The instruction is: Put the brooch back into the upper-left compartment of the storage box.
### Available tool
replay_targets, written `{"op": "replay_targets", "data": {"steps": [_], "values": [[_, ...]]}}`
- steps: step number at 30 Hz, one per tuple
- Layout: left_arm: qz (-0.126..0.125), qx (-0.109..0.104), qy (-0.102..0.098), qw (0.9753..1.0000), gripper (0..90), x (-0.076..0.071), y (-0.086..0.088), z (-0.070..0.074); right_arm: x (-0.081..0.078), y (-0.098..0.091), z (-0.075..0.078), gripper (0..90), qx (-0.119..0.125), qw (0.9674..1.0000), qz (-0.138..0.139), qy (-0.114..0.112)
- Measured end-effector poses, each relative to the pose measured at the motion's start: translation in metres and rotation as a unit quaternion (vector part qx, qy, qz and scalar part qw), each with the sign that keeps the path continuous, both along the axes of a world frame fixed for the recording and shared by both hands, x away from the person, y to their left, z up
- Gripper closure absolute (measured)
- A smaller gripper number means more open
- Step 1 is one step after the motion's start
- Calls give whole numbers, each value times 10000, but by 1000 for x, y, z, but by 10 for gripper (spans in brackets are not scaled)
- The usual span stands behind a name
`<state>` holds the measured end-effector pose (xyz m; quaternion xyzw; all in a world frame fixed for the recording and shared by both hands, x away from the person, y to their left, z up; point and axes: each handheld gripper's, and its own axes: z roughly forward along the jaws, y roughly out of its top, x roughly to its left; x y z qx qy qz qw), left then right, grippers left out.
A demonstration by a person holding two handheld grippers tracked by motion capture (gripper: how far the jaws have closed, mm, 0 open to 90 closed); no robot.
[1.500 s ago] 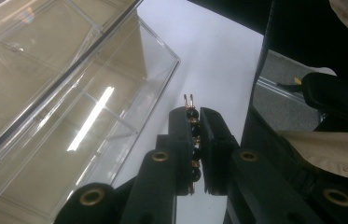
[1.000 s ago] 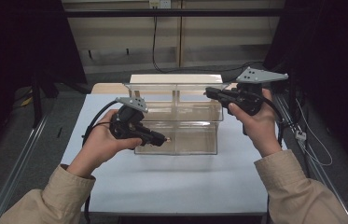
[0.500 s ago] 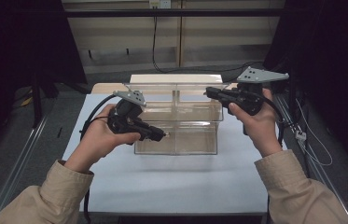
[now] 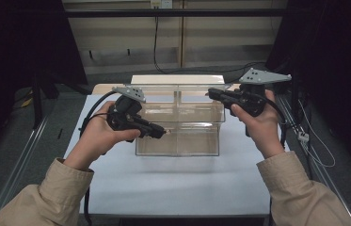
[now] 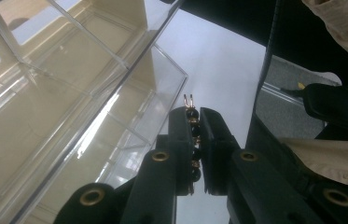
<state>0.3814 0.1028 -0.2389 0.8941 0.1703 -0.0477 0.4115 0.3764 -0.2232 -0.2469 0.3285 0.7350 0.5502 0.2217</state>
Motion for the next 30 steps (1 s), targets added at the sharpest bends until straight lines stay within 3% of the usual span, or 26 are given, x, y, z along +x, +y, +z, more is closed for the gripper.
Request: {"op": "replay_targets", "data": {"steps": [2, 9, 12, 30], "values": [[42, -67, 14, 10000, 839, 1, 1, 1, 0, 0, 0, 900, 3, 10000, -1, 2], [113, 45, -43, 9999, 839, 4, 1, 3, 0, 0, 0, 900, 4, 10000, -3, 1], [72, -32, -6, 10000, 839, 6, 1, 5, 0, 0, 0, 900, -2, 10000, -3, 3], [109, 16, -145, 9998, 839, 14, 2, 18, 0, 1, -1, 900, -6, 10000, -6, -4]]}}
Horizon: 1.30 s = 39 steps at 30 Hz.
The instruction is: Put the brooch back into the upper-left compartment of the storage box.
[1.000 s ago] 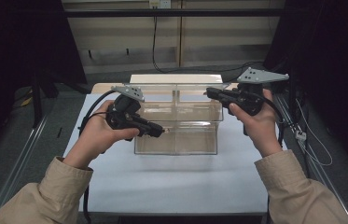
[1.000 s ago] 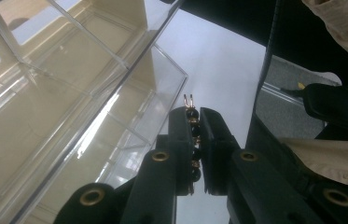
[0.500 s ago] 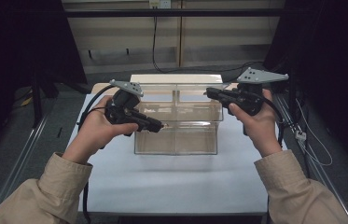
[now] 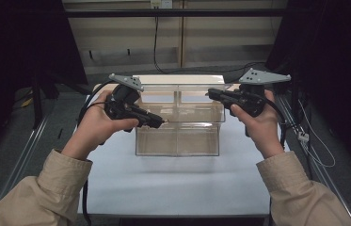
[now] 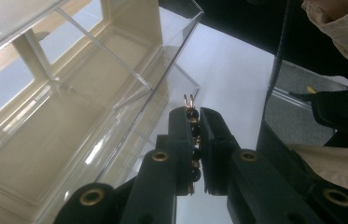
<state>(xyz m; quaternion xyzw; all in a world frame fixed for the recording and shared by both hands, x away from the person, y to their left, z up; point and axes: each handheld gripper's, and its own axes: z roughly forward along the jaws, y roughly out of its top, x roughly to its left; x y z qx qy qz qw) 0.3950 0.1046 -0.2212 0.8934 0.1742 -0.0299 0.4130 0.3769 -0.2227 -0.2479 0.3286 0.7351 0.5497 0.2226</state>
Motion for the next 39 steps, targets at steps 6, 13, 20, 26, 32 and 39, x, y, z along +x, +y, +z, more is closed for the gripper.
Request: {"op": "replay_targets", "data": {"steps": [6, 13, 20, 26, 32, 39], "values": [[40, -22, -13, 10000, 840, 2, 1, 2, 0, 0, 0, 900, 20, 10000, 7, -3], [100, 32, -15, 9999, 839, 8, 2, 3, 0, 1, 0, 900, 12, 10000, 19, -1], [190, 12, -84, 9998, 839, 14, 4, 4, 0, 0, 0, 900, -1, 10000, 14, 7], [274, 55, -108, 9996, 839, 18, 5, 3, 0, 0, 0, 900, 7, 10000, 16, 13], [344, 33, -137, 9993, 839, 21, 5, 1, 0, 0, 0, 900, 9, 10000, 22, 16], [369, 48, -204, 9991, 839, 24, 5, 0, 0, -1, 0, 900, 14, 10000, 14, 21]]}}
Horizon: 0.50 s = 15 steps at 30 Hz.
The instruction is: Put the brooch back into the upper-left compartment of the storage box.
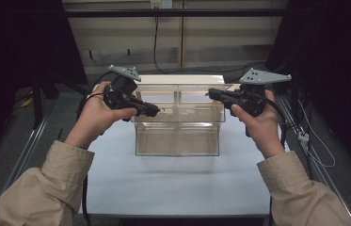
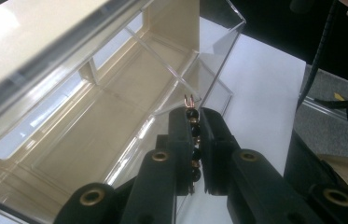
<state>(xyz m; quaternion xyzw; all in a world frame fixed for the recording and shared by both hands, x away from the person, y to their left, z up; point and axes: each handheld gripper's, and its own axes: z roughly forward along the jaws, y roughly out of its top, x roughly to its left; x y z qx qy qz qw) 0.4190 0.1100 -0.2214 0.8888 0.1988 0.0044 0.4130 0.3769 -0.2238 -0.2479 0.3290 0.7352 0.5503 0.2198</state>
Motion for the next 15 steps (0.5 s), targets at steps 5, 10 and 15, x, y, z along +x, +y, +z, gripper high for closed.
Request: {"op": "replay_targets", "data": {"steps": [5, 10, 15], "values": [[65, 4, -16, 10000, 839, 2, 2, -3, 0, 0, 0, 900, 5, 10000, 2, 0], [139, -4, -78, 9999, 839, 4, 4, -5, 0, 0, 0, 900, 1, 10000, -1, 0], [197, 29, -99, 9998, 839, 4, 5, -6, -1, 0, 0, 900, 15, 10000, 1, -9]]}}
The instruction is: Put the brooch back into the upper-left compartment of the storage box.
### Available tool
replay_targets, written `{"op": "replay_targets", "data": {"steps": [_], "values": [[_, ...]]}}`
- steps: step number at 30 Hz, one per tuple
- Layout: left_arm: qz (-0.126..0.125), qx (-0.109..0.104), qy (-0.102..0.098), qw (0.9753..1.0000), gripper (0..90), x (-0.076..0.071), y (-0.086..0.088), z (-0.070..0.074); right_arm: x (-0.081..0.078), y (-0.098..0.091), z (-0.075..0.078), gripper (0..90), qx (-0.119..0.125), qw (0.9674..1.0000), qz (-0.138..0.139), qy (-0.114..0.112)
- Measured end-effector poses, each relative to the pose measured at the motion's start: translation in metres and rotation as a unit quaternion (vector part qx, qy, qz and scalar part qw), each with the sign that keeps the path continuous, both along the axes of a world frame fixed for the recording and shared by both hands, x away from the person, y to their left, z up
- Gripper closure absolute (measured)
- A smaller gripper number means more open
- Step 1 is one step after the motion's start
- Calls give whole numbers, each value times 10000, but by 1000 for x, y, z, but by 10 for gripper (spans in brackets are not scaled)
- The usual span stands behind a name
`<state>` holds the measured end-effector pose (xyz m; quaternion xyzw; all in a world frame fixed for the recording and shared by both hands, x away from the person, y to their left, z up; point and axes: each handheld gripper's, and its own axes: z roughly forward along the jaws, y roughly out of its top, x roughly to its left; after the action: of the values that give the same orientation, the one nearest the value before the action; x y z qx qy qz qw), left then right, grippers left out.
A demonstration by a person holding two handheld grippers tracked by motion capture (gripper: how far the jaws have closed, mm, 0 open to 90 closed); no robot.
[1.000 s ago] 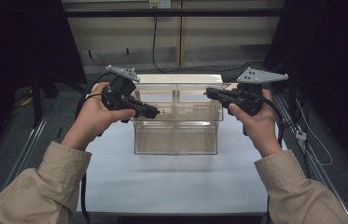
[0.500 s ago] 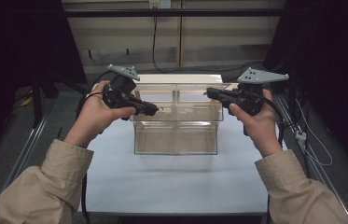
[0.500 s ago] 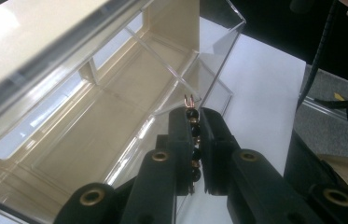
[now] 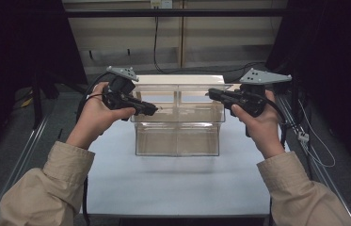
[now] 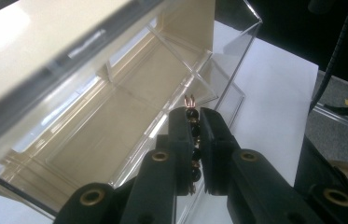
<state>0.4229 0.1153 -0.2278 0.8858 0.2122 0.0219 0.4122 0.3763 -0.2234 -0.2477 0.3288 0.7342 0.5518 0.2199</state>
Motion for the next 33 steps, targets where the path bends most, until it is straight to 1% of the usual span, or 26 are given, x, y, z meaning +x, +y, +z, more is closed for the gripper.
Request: {"op": "replay_targets", "data": {"steps": [1, 2, 3, 12, 13, 17, 21, 22, 24, 26, 27, 28, 29, 33], "values": [[-6, 8, -1, 10000, 839, 0, 1, 0, 0, 0, 0, 900, 6, 10000, -1, 8], [36, -39, 17, 10000, 839, 0, 1, -1, 0, 0, 0, 900, 5, 10000, -2, 6], [52, -12, 11, 10000, 839, 1, 1, -1, 0, 0, 0, 900, 10, 10000, -2, 9], [217, -36, -5, 9998, 839, 4, 3, -3, 0, 1, -1, 900, -18, 10000, 5, 2], [224, -62, 8, 9997, 839, 4, 3, -4, 0, 1, -1, 900, -15, 10000, 7, 6], [247, 32, -34, 9997, 839, 5, 1, -5, 0, 1, -1, 900, -21, 10000, 6, 7], [261, 33, -63, 9996, 839, 5, 0, -5, 1, 1, -1, 900, -22, 10000, -1, 16], [248, 61, -67, 9997, 839, 5, 1, -5, 0, 1, -1, 900, -23, 10000, -1, 16], [281, 32, -71, 9996, 838, 5, 1, -6, 0, 1, -1, 900, -18, 10000, -2, 9], [256, 69, -69, 9996, 838, 6, 1, -7, 0, 1, -1, 900, -20, 10000, 1, 7], [303, 25, -56, 9995, 839, 6, 1, -7, 0, 1, -1, 900, -21, 10000, 0, 8], [314, 41, -69, 9995, 838, 6, 1, -8, 0, 1, -1, 900, -23, 10000, 0, 11], [306, 58, -77, 9995, 838, 6, 1, -8, 0, 1, -1, 900, -27, 10000, 0, 9], [302, 16, -90, 9995, 838, 5, 0, -9, 0, 0, -1, 900, -28, 10000, 1, 13]]}}
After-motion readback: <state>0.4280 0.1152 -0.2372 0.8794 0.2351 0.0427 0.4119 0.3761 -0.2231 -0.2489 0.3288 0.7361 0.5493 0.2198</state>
